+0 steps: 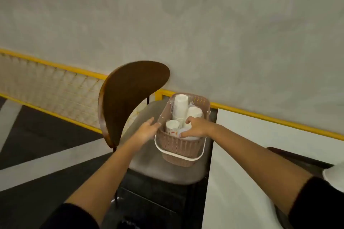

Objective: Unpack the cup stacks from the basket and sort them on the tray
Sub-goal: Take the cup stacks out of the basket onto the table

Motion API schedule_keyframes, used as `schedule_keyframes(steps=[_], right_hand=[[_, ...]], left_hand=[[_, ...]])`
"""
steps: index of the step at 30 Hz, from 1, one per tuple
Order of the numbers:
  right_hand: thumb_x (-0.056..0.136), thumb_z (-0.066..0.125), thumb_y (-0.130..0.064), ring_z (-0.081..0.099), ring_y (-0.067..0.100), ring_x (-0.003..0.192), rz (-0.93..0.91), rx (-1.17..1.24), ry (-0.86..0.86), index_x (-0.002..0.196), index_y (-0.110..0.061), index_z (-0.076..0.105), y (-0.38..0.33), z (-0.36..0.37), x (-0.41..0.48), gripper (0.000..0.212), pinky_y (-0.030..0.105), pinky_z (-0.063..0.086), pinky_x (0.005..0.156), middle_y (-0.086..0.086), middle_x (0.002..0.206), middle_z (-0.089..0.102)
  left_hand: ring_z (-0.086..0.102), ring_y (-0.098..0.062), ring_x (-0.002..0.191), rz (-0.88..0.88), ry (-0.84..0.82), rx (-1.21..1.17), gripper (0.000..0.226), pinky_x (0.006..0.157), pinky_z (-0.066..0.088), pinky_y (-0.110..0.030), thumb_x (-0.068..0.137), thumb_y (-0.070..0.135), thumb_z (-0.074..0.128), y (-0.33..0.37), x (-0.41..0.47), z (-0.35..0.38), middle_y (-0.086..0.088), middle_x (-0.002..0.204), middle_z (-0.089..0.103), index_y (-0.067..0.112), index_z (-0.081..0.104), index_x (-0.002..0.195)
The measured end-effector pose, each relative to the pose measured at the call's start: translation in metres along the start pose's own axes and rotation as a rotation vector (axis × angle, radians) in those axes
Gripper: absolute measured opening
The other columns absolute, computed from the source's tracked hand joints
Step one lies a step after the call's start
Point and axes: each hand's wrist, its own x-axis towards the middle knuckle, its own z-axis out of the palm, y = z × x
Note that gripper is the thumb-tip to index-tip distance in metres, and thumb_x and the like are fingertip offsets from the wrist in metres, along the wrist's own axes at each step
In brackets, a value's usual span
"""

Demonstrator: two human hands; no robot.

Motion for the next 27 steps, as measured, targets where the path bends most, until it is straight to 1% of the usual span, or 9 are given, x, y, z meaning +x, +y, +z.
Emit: schedule_keyframes(steps=[2, 7, 11, 13, 16, 21, 23, 25, 27], right_hand=[[0.084, 0.057, -0.051, 0.038, 0.028, 0.131, 0.039, -0.029, -0.021, 0.141, -0.011, 0.025, -0.003, 0.006, 0.009, 0.077, 0.034, 0.036, 0.100, 0.012, 0.146, 0.034], [0.084, 0.054, -0.055, 0.033, 0.032, 0.134, 0.151, -0.047, -0.082, 0.145, -0.011, 0.015, -0.007, 0.024, 0.036, 0.085, 0.039, 0.029, 0.107, 0.014, 0.148, 0.031], [0.089, 0.049, -0.049, 0.027, 0.035, 0.137, 0.213, -0.096, -0.104, 0.147, -0.011, 0.009, -0.007, 0.033, 0.049, 0.080, 0.041, 0.024, 0.111, 0.017, 0.151, 0.024], [0.089, 0.048, -0.050, 0.025, 0.037, 0.137, 0.226, -0.111, -0.097, 0.147, -0.012, 0.010, -0.006, 0.036, 0.053, 0.080, 0.042, 0.023, 0.111, 0.019, 0.151, 0.022], [0.088, 0.050, -0.051, 0.030, 0.035, 0.135, 0.212, -0.097, -0.060, 0.145, -0.010, 0.019, -0.007, 0.036, 0.051, 0.077, 0.040, 0.027, 0.109, 0.018, 0.148, 0.029], [0.076, 0.060, -0.059, 0.038, 0.033, 0.130, 0.194, -0.009, -0.003, 0.142, -0.010, 0.022, -0.012, 0.026, 0.046, 0.091, 0.040, 0.034, 0.105, 0.014, 0.144, 0.038], [0.070, 0.067, -0.057, 0.039, 0.033, 0.129, 0.192, 0.029, 0.014, 0.143, -0.010, 0.021, -0.015, 0.016, 0.041, 0.098, 0.039, 0.037, 0.104, 0.014, 0.143, 0.037], [0.068, 0.071, -0.053, 0.040, 0.032, 0.128, 0.172, 0.060, 0.048, 0.143, -0.010, 0.022, -0.017, 0.005, 0.034, 0.100, 0.039, 0.040, 0.102, 0.014, 0.142, 0.037], [0.067, 0.071, -0.052, 0.041, 0.031, 0.127, 0.132, 0.073, 0.113, 0.143, -0.009, 0.023, -0.019, -0.007, 0.025, 0.099, 0.038, 0.041, 0.101, 0.014, 0.142, 0.039]], left_hand=[[0.056, -0.025, 0.115, -0.017, -0.018, -0.037, 0.051, 0.087, 0.046, -0.031, 0.097, 0.022, 0.044, -0.004, 0.003, 0.000, -0.010, 0.138, 0.049, 0.017, 0.027, 0.145], [0.058, -0.023, 0.110, 0.016, -0.047, -0.050, 0.041, 0.085, 0.046, -0.028, 0.096, 0.020, 0.046, -0.007, 0.004, -0.003, -0.008, 0.127, 0.057, 0.013, 0.042, 0.137], [0.059, -0.024, 0.110, 0.020, -0.078, -0.082, 0.039, 0.093, 0.048, -0.034, 0.096, 0.022, 0.046, -0.011, 0.004, -0.005, -0.010, 0.127, 0.057, 0.014, 0.044, 0.134], [0.059, -0.023, 0.108, 0.016, -0.074, -0.072, 0.040, 0.092, 0.048, -0.034, 0.096, 0.024, 0.046, -0.013, 0.004, -0.006, -0.009, 0.125, 0.058, 0.015, 0.045, 0.135], [0.058, -0.023, 0.108, 0.005, -0.060, -0.057, 0.042, 0.095, 0.047, -0.037, 0.096, 0.028, 0.046, -0.015, 0.004, -0.006, -0.008, 0.127, 0.057, 0.016, 0.043, 0.136], [0.056, -0.019, 0.099, -0.016, -0.041, -0.065, 0.041, 0.087, 0.045, -0.032, 0.097, 0.030, 0.043, -0.013, 0.002, -0.002, -0.008, 0.125, 0.056, 0.015, 0.044, 0.135], [0.056, -0.020, 0.101, -0.017, -0.033, -0.011, 0.041, 0.090, 0.043, -0.033, 0.096, 0.033, 0.043, -0.013, 0.001, -0.003, -0.008, 0.121, 0.057, 0.013, 0.046, 0.132], [0.054, -0.022, 0.112, -0.014, -0.009, 0.055, 0.041, 0.100, 0.040, -0.035, 0.096, 0.035, 0.044, -0.010, -0.001, -0.006, -0.008, 0.127, 0.056, 0.014, 0.048, 0.131], [0.048, -0.025, 0.122, 0.000, 0.027, 0.083, 0.040, 0.104, 0.037, -0.037, 0.096, 0.032, 0.045, -0.004, -0.004, -0.010, -0.008, 0.135, 0.050, 0.015, 0.046, 0.132]])
